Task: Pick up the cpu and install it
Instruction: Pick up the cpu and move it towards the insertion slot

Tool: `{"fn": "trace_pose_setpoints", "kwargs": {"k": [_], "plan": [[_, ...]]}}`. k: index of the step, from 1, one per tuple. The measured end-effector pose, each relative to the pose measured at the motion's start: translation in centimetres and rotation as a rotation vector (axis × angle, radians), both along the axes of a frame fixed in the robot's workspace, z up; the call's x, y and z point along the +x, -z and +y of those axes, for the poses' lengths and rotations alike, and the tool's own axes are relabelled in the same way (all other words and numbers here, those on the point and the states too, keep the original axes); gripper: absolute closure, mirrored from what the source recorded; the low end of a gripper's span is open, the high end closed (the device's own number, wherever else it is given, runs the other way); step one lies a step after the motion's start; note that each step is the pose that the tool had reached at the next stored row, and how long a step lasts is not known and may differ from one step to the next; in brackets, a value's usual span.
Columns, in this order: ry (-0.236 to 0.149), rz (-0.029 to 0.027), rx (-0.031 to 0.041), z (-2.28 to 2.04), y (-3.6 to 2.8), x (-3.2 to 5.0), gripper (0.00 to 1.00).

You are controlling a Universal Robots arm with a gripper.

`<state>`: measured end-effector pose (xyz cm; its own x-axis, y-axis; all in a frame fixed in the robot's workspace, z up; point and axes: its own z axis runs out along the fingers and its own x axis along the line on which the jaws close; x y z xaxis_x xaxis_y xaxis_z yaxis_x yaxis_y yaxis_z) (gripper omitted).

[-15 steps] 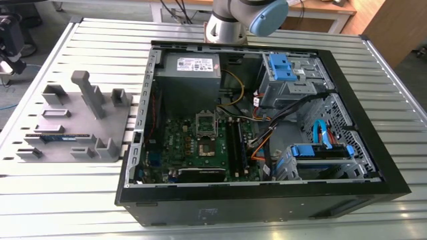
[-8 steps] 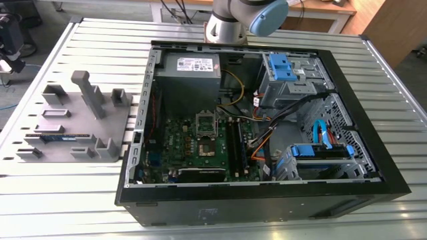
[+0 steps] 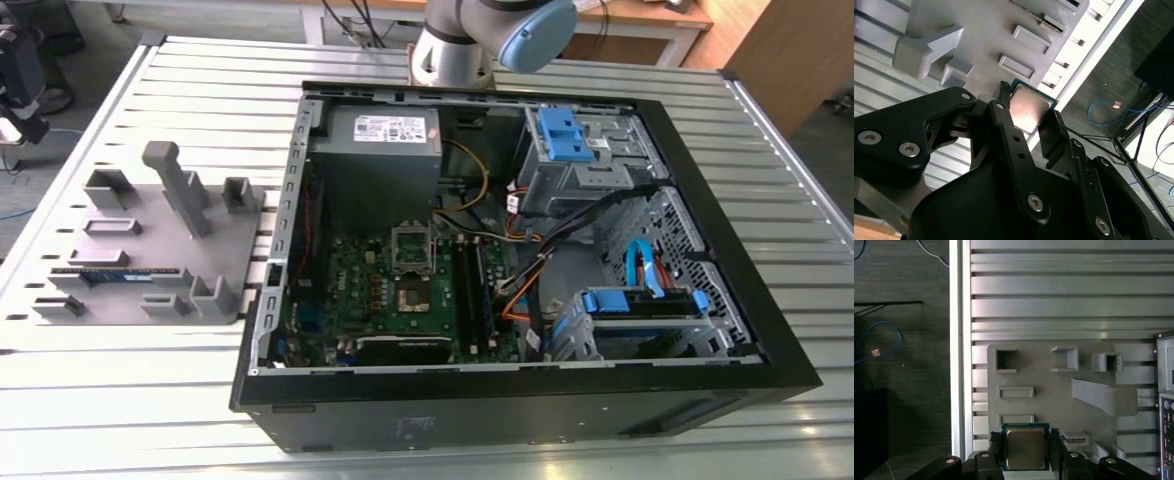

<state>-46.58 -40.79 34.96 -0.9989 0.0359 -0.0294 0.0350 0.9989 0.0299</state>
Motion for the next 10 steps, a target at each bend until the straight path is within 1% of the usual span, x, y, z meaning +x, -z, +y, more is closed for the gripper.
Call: {"fn": "trace_pose_setpoints", "kwargs": {"k": [10], "plan": [[0.000,0.0001,0.0005,0.00,-0.29,0.00,0.53]]}}
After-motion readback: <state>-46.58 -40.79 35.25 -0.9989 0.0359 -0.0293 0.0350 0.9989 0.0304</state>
